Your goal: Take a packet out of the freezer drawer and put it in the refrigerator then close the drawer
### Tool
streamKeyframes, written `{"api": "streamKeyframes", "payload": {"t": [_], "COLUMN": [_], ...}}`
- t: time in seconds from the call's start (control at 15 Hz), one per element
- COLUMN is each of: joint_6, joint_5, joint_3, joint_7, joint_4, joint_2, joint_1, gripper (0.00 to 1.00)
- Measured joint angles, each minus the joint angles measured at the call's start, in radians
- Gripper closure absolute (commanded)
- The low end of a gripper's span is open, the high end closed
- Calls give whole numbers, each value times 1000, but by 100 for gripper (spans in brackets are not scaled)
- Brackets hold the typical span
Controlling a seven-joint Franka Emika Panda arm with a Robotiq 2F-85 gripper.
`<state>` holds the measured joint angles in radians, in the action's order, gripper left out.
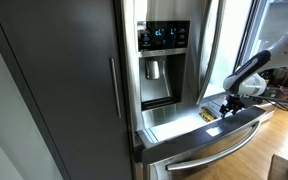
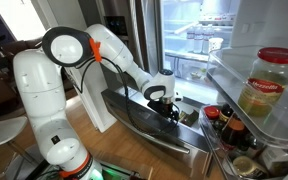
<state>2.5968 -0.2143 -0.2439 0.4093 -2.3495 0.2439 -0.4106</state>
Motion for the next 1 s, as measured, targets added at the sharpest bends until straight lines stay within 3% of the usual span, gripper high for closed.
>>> {"api": "streamKeyframes", "payload": {"t": [1.0], "joint_6": [-175], "joint_5": [366], "joint_3": [-63], "joint_7": [-320], "joint_4": [-28], "joint_2": [-46], "joint_1": [80], "gripper": [0]}}
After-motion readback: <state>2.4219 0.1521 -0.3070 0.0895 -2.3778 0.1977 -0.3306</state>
